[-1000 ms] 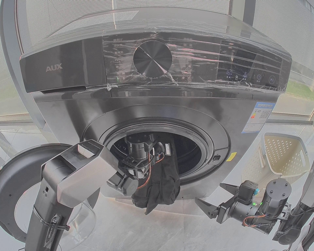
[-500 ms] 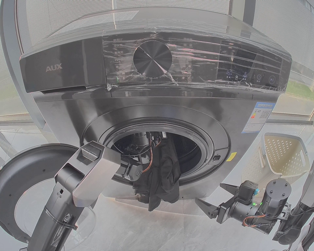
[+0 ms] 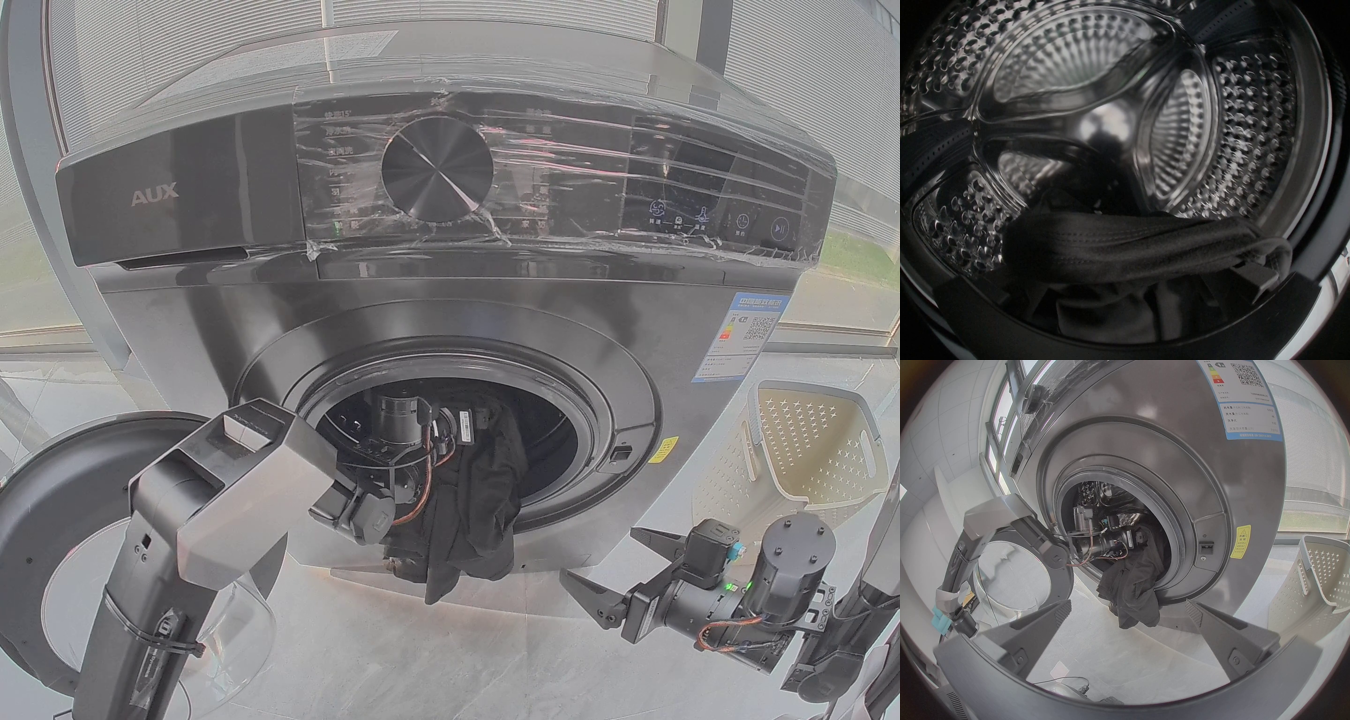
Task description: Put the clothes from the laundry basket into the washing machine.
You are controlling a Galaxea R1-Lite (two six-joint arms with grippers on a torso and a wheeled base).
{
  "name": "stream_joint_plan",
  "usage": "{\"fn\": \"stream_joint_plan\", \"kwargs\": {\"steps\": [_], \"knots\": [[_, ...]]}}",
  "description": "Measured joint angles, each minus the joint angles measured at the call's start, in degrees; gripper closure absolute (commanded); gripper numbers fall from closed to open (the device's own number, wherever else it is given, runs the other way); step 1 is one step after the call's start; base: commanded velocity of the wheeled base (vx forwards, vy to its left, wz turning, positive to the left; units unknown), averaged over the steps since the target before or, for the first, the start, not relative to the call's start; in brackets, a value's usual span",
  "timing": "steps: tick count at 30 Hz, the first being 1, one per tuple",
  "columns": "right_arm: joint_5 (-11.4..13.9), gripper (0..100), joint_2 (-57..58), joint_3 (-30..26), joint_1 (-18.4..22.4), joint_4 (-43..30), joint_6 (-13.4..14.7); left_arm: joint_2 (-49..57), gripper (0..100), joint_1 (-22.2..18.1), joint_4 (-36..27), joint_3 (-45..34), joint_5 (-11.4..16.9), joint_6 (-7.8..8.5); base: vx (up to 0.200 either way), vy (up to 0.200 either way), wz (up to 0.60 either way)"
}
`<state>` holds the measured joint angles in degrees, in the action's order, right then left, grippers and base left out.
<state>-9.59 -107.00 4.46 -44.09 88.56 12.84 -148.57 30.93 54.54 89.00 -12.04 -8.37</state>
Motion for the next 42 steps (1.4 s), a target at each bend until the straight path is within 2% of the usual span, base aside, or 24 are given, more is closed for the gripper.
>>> {"fn": "stream_joint_plan", "kwargs": {"steps": [8, 20, 21, 26, 33, 41, 42], "knots": [[-0.04, 0, 0.13, 0.00, 0.00, 0.01, -0.04, 6.53, 0, 2.19, -2.18, -12.69, 5.91, 0.23, 0.000, 0.000, 0.00], [-0.11, 0, 0.35, 0.07, -0.50, 0.01, -0.09, 4.46, 0, 3.22, -3.04, -15.17, 6.88, 2.26, 0.000, 0.000, 0.00], [-0.11, 0, 0.35, 0.07, -0.55, 0.01, -0.09, 4.08, 100, 3.24, -3.06, -15.14, 6.88, 2.36, 0.000, 0.000, 0.00], [-0.11, 0, 0.35, 0.11, -0.72, 0.01, -0.09, 2.36, 100, 3.24, -3.06, -14.09, 6.74, 2.96, 0.000, 0.000, 0.00], [-0.15, 0, 0.33, 0.11, -1.13, 0.01, -0.06, 1.05, 100, 2.69, -2.60, -10.64, 5.47, 2.44, 0.000, 0.000, 0.00], [-0.20, 0, 0.33, 0.22, -1.39, 0.06, -0.06, 0.09, 100, 0.62, -1.04, -1.33, 0.11, 0.52, 0.000, 0.000, 0.00], [-0.17, 0, 0.33, 0.22, -1.41, 0.06, -0.06, 0.02, 0, 0.29, -1.00, -0.28, -0.21, 0.46, 0.000, 0.000, 0.00]]}}
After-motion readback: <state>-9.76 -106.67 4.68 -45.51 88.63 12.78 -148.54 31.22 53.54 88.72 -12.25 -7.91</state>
